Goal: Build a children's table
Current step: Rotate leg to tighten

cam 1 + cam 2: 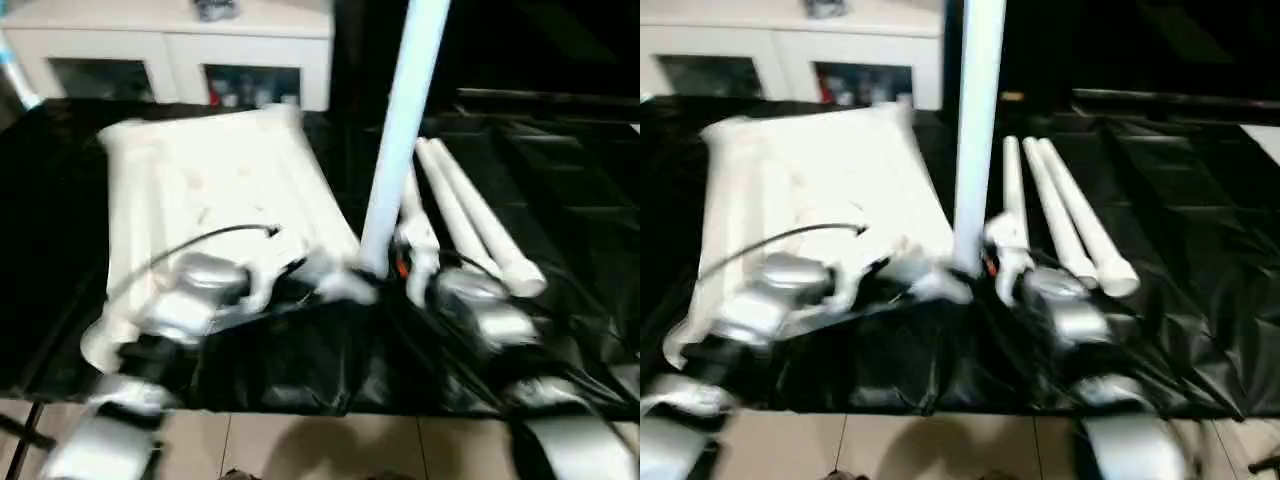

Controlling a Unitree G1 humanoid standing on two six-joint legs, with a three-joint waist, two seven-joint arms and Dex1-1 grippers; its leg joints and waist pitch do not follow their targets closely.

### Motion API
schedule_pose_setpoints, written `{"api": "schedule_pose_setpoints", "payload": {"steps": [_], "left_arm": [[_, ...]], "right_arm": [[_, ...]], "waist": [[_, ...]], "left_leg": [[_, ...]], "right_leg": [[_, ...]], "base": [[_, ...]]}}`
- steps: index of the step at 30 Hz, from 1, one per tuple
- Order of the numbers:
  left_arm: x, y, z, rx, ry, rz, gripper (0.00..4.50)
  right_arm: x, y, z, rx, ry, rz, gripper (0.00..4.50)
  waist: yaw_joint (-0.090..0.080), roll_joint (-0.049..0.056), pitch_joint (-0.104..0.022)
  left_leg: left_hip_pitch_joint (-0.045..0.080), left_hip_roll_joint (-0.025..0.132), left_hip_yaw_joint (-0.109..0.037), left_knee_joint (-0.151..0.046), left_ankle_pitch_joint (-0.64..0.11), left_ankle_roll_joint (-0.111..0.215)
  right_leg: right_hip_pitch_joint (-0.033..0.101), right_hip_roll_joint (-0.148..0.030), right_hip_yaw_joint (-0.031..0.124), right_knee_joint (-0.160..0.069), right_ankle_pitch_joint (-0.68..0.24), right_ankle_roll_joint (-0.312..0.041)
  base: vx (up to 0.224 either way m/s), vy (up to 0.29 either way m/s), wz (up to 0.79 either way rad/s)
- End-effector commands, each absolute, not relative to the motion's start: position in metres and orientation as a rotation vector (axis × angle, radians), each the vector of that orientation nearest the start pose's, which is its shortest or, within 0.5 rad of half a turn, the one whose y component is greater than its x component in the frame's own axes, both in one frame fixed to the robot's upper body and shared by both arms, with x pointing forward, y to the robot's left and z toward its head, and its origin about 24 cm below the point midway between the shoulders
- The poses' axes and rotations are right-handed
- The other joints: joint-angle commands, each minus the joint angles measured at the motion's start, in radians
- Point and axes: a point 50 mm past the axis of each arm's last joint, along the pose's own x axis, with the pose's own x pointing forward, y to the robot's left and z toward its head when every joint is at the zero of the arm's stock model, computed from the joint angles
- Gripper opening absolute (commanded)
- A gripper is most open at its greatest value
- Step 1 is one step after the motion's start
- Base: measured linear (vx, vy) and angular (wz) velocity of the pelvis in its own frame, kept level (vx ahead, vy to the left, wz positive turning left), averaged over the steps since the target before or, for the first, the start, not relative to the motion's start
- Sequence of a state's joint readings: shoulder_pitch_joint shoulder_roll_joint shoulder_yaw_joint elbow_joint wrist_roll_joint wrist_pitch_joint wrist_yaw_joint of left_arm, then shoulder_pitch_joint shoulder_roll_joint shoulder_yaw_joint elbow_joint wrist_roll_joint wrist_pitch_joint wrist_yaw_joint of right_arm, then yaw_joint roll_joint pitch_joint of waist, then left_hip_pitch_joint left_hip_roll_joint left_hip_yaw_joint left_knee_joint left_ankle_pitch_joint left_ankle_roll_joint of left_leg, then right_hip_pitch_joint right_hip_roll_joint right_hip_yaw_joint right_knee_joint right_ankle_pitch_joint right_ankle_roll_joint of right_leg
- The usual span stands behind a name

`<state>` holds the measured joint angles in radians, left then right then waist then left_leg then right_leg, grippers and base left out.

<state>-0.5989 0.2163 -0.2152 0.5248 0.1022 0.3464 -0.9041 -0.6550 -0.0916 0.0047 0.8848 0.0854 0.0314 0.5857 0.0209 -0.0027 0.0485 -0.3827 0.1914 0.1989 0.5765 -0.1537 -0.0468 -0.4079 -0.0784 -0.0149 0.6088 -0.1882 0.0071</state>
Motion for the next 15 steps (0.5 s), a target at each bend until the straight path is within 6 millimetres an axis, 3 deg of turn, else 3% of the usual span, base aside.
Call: {"api": "schedule_pose_setpoints", "payload": {"steps": [1,4,5,7,11,15], "left_arm": [[0.328,0.075,0.059,0.266,0.4,-1.056,0.0],[0.326,0.072,0.059,0.272,0.394,-1.065,0.0],[0.326,0.072,0.059,0.272,0.397,-1.068,0.0],[0.325,0.074,0.059,0.278,0.399,-1.069,0.0],[0.324,0.086,0.062,0.293,0.388,-1.119,0.0],[0.32,0.096,0.064,0.298,0.389,-1.199,0.0]], "right_arm": [[0.335,-0.078,0.009,0.017,0.4,0.705,2.76],[0.335,-0.071,0.012,0.015,0.364,0.707,2.76],[0.335,-0.07,0.012,0.012,0.355,0.708,3.31],[0.336,-0.07,0.014,0.027,0.341,0.706,3.45],[0.336,-0.08,0.019,0.001,0.312,0.804,3.81],[0.332,-0.094,0.023,-0.052,0.302,0.932,3.81]], "waist": [[-0.001,-0.004,-0.054],[0.001,-0.004,-0.058],[0.001,-0.003,-0.059],[0.001,-0.004,-0.058],[0.001,-0.004,-0.058],[0.003,-0.003,-0.062]], "left_leg": [[0.022,0.029,-0.023,-0.071,-0.385,-0.017],[0.019,0.03,-0.02,-0.07,-0.364,-0.004],[0.017,0.03,-0.019,-0.07,-0.348,0.003],[0.017,0.03,-0.018,-0.07,-0.35,0.007],[0.016,0.03,-0.019,-0.07,-0.355,0.01],[0.015,0.032,-0.017,-0.067,-0.324,0.031]], "right_leg": [[0.021,-0.049,0.021,-0.099,-0.417,-0.173],[0.024,-0.046,0.023,-0.095,-0.35,-0.181],[0.026,-0.044,0.022,-0.091,-0.307,-0.19],[0.026,-0.045,0.021,-0.091,-0.302,-0.194],[0.028,-0.046,0.021,-0.092,-0.319,-0.191],[0.033,-0.045,0.021,-0.086,-0.251,-0.211]], "base": [[0.0,0.0,0.0],[0.0,0.0,0.0],[0.0,0.0,0.0],[0.0,0.0,0.0],[0.0,0.0,0.0],[0.0,0.0,0.0]]}}
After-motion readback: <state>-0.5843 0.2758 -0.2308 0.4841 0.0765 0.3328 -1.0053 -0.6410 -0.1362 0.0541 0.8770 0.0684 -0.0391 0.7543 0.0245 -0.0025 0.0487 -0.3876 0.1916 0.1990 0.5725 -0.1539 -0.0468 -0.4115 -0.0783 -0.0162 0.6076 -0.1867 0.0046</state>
